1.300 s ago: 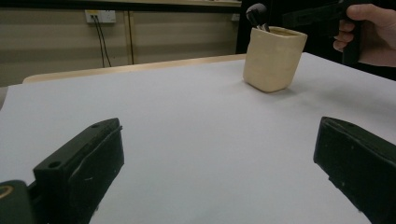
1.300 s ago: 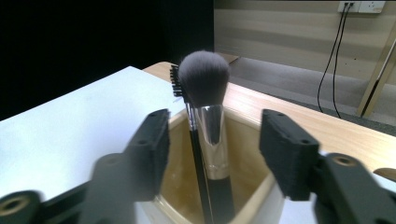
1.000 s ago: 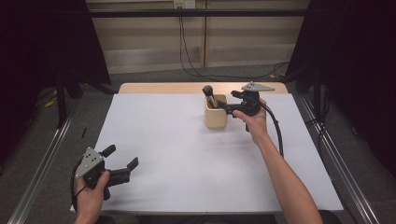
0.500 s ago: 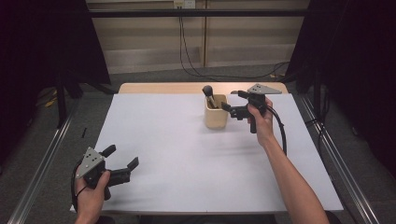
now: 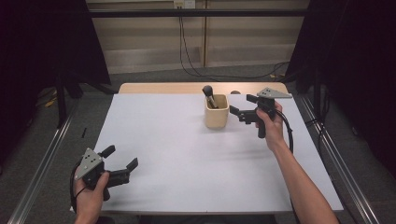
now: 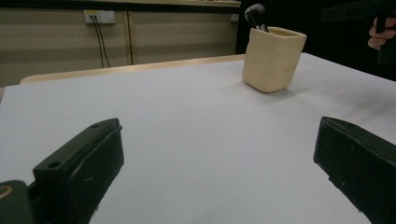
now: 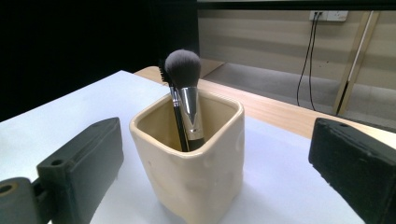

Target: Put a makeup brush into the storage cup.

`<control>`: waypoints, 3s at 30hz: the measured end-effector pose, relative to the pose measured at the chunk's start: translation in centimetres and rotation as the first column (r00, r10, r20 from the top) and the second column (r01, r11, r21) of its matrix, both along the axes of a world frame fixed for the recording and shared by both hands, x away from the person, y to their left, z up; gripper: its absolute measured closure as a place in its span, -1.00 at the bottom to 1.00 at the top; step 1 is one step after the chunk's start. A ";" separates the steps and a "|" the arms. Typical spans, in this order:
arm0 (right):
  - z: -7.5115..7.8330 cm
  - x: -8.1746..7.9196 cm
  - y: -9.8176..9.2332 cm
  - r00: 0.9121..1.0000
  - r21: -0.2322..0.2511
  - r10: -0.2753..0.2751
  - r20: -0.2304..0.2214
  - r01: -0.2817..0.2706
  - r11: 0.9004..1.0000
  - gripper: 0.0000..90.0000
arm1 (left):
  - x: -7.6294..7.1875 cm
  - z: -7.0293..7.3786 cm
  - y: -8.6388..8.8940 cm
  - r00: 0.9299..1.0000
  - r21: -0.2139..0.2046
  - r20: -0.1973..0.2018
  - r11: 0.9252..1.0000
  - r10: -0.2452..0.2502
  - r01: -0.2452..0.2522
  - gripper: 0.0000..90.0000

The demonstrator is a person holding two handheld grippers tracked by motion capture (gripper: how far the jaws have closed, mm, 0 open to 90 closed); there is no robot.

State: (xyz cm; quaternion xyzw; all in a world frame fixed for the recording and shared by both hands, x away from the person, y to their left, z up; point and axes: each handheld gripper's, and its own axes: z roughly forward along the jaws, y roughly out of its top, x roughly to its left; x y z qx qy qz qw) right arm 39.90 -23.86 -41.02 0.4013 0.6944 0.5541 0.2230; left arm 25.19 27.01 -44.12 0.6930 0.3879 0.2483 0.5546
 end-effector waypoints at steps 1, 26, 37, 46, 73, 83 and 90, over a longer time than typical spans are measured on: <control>0.0 -0.1 -0.1 1.000 0.000 -0.003 0.004 0.003 1.000 -0.94 | 0.0 0.0 0.0 1.000 0.002 0.000 1.000 0.000 0.000 -0.96; -1.0 -4.0 -2.6 0.996 0.009 -0.084 0.016 0.083 0.996 -0.99 | -0.3 0.1 0.0 1.000 -0.009 0.003 1.000 -0.011 0.011 -0.96; -1.7 -6.0 -4.3 0.994 0.000 -0.109 0.000 0.109 0.994 -0.97 | -0.5 0.2 -0.1 1.000 -0.002 -0.001 1.000 -0.009 0.009 -0.96; -1.8 -7.9 -5.3 0.993 -0.023 -0.117 -0.002 0.116 0.993 -0.96 | -0.6 0.2 -0.1 1.000 -0.005 -0.001 1.000 -0.006 0.006 -0.96; -2.8 -13.7 -6.8 0.986 -0.042 -0.165 0.031 0.167 0.985 -0.92 | -1.0 0.2 0.1 1.000 -0.003 -0.006 1.000 -0.002 0.002 -0.96; -3.0 -15.5 -7.3 0.986 -0.040 -0.168 0.024 0.169 0.985 -0.94 | -1.3 0.3 -0.1 1.000 -0.003 -0.003 1.000 -0.004 0.004 -0.96; -3.0 -16.3 -7.5 0.984 -0.073 -0.177 0.022 0.178 0.981 -0.94 | -1.5 0.4 -0.6 1.000 0.001 -0.004 1.000 -0.020 0.020 -0.96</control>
